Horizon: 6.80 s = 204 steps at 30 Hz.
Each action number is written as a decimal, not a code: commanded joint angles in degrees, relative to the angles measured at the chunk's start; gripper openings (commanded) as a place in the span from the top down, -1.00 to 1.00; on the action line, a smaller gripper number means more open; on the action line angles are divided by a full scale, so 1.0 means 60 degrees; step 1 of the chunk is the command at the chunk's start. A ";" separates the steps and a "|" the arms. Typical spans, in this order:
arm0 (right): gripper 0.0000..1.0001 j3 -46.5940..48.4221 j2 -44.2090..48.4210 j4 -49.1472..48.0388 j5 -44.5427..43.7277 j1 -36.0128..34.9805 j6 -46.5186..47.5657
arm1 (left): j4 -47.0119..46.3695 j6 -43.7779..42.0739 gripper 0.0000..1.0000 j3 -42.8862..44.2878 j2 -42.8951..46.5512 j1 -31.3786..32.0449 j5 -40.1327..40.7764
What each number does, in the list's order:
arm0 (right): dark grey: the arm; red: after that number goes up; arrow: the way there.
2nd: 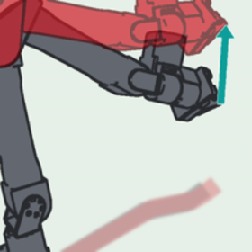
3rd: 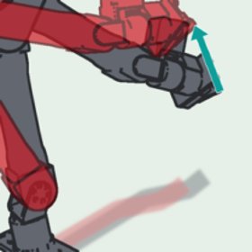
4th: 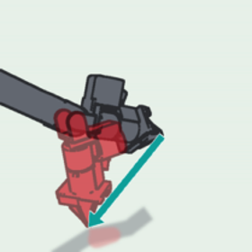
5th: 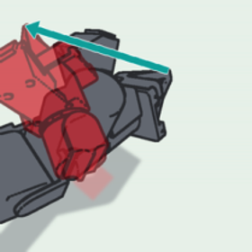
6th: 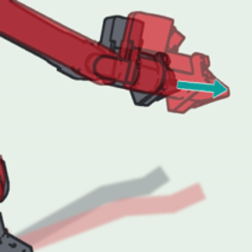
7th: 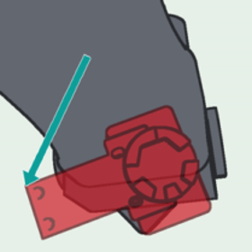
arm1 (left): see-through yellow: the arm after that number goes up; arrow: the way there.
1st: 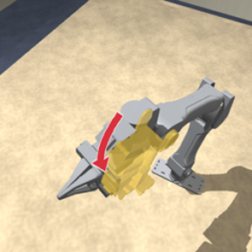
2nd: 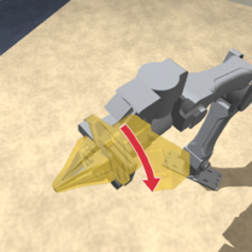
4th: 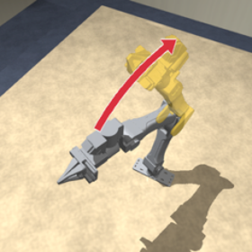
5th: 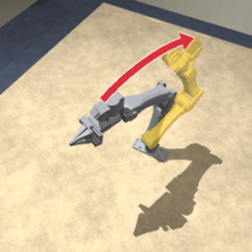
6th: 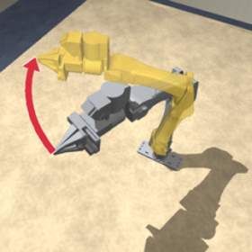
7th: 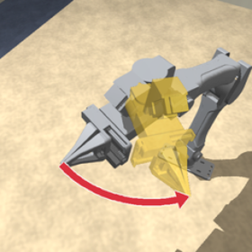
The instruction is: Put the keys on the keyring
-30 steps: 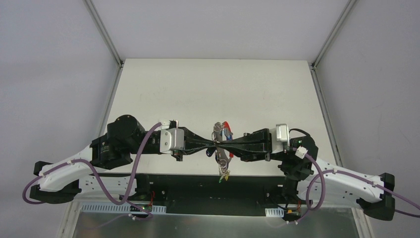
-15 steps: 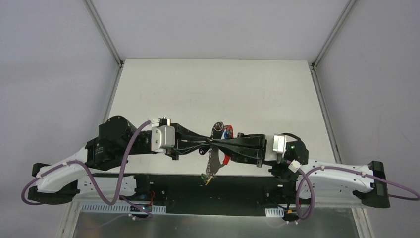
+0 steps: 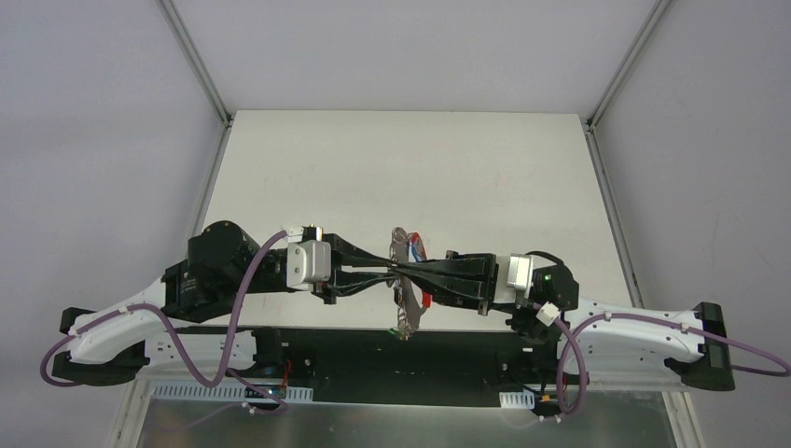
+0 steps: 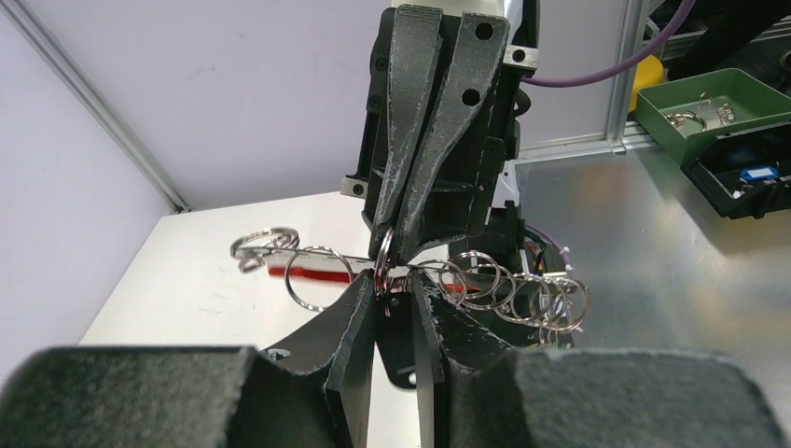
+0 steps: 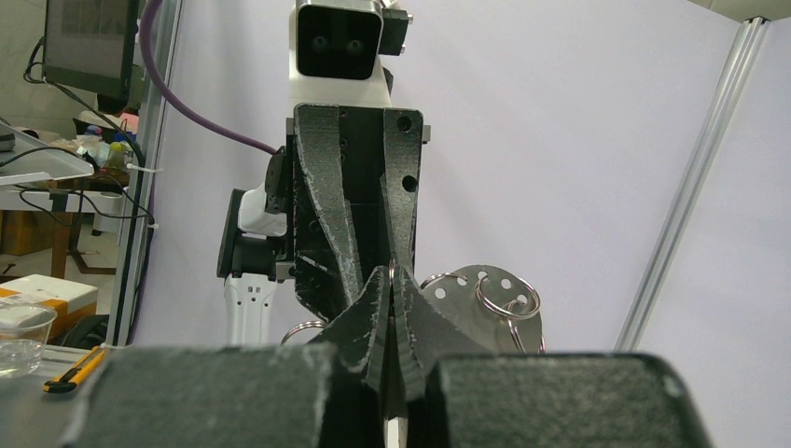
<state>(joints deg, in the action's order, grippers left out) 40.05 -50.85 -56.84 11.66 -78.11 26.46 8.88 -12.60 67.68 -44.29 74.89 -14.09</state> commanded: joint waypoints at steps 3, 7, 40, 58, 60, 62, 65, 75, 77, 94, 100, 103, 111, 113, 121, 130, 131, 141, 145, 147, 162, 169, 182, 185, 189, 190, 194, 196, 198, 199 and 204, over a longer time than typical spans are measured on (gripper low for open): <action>1.00 -0.0215 0.0287 0.0217 -0.0283 -0.0034 0.0090 | -0.0646 0.0138 0.86 0.0127 -0.0144 -0.0002 -0.0310; 1.00 -0.0285 0.0470 0.0341 -0.0313 -0.0034 0.0021 | -0.0463 0.0108 1.00 0.0278 -0.0344 -0.0002 -0.0281; 0.11 0.5871 0.0536 1.4995 -0.1059 -0.0033 -0.1084 | 0.4681 0.1137 1.00 0.3553 -0.2074 0.0000 0.0168; 0.15 0.7188 -0.0578 1.5798 0.0741 -0.0025 -0.0636 | 0.6144 0.1439 1.00 0.3540 -0.2632 -0.0002 -0.0777; 0.16 0.7105 -0.0583 1.5548 0.0919 -0.0033 -0.0575 | 0.6140 0.1413 1.00 0.3538 -0.2722 0.0006 -0.0851; 0.17 0.6919 -0.0503 1.5175 0.1192 -0.0034 -0.0522 | 0.6150 0.1364 1.00 0.3558 -0.2848 -0.0001 -0.0937; 0.20 0.6724 -0.0497 1.4736 0.1374 -0.0034 -0.0473 | 0.6156 0.1303 1.00 0.3595 -0.2995 -0.0002 -0.0983; 0.25 0.6447 -0.0683 1.4001 0.1531 -0.0036 -0.0294 | 0.6164 0.1238 1.00 0.3760 -0.3232 -0.0001 -0.1157; 0.26 0.6368 -0.0693 1.3910 0.1453 -0.0034 -0.0254 | 0.6161 0.1253 1.00 0.3791 -0.3251 -0.0002 -0.1192; 0.27 0.5793 -0.0696 1.3774 0.0792 -0.0032 -0.0219 | 0.6161 0.1250 1.00 0.3940 -0.3209 -0.0002 -0.1207; 0.37 0.5531 -0.0554 1.3760 0.0634 -0.0027 -0.0227 | 0.6156 0.1302 1.00 0.3994 -0.3182 -0.0001 -0.0957; 0.51 0.5510 -0.0562 1.3813 0.0602 -0.0034 -0.0235 | 0.6165 0.1309 1.00 0.4066 -0.3179 -0.0002 -0.0737; 0.84 0.5541 -0.0619 1.4054 0.0502 -0.0030 -0.0206 | 0.6067 0.1337 1.00 0.4151 -0.3079 -0.0002 -0.0434; 1.00 0.5548 -0.0661 1.4080 0.0476 -0.0035 -0.0205 | 0.6005 0.1351 1.00 0.4140 -0.3069 -0.0002 -0.0442; 1.00 0.4898 -0.0292 1.2883 -0.0270 -0.0084 -0.0585 | 0.5430 0.1338 1.00 0.3797 -0.2730 -0.0002 -0.0555; 1.00 0.3534 0.0660 1.0563 -0.0830 -0.0122 -0.1055 | 0.4486 0.0977 0.68 0.2912 -0.2008 -0.0002 -0.1093; 1.00 0.3511 0.0698 1.0525 -0.0823 -0.0122 -0.1068 | 0.4458 0.0938 0.64 0.2870 -0.1951 -0.0002 -0.1008; 1.00 0.3396 0.1058 1.0117 -0.0786 -0.0122 -0.1014 | 0.4247 0.0715 0.53 0.2478 -0.1845 -0.0001 -0.0681; 1.00 0.3319 0.1236 0.9913 -0.0695 -0.0122 -0.1040 | 0.4212 0.0618 0.56 0.2337 -0.1835 0.0001 -0.0272; 1.00 0.3298 0.1292 0.9841 -0.0670 -0.0124 -0.1040 | 0.4192 0.0594 0.63 0.2294 -0.1833 -0.0002 -0.0043; 1.00 0.3122 0.1466 0.9197 -0.0566 -0.0136 -0.1114 | 0.3837 0.0476 0.87 0.2081 -0.1776 -0.0002 0.0458; 1.00 0.2851 0.1503 0.8516 -0.0659 -0.0150 -0.1132 | 0.3786 0.0460 1.00 0.2072 -0.1713 0.0006 0.0348; 1.00 0.2063 0.1423 0.6460 -0.0660 -0.0166 -0.1055 | 0.3322 0.0480 1.00 0.1967 -0.1616 -0.0002 0.0061; 1.00 0.1960 0.1387 0.6019 -0.0633 -0.0177 -0.1077 | 0.3158 0.0503 1.00 0.1859 -0.1601 -0.0002 0.0076; 1.00 0.1643 0.1425 0.5152 -0.0702 -0.0181 -0.1104 | 0.2842 0.0490 1.00 0.1633 -0.1546 -0.0002 0.0176; 1.00 0.1586 0.1429 0.4940 -0.0732 -0.0181 -0.1124 | 0.2777 0.0514 1.00 0.1575 -0.1525 0.0000 0.0213; 1.00 0.1432 0.1436 0.4560 -0.0770 -0.0195 -0.1203 | 0.2570 0.0550 1.00 0.1444 -0.1463 -0.0002 0.0353; 1.00 0.1392 0.1465 0.4537 -0.0739 -0.0195 -0.1230 | 0.2502 0.0553 1.00 0.1421 -0.1416 -0.0002 0.0426; 1.00 0.1360 0.1504 0.4569 -0.0728 -0.0209 -0.1238 | 0.2468 0.0593 1.00 0.1420 -0.1342 0.0001 0.0551; 1.00 0.1340 0.1537 0.4610 -0.0751 -0.0210 -0.1232 | 0.2467 0.0593 1.00 0.1420 -0.1309 -0.0001 0.0636; 1.00 0.1318 0.1713 0.4916 -0.1098 -0.0210 -0.1137 | 0.2460 0.0678 0.66 0.1216 -0.1018 -0.0002 0.1086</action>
<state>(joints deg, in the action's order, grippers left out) 47.88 -42.30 -22.20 6.61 -78.91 20.12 26.61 -9.39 76.25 -51.92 74.91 -10.70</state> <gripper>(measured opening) 0.008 0.115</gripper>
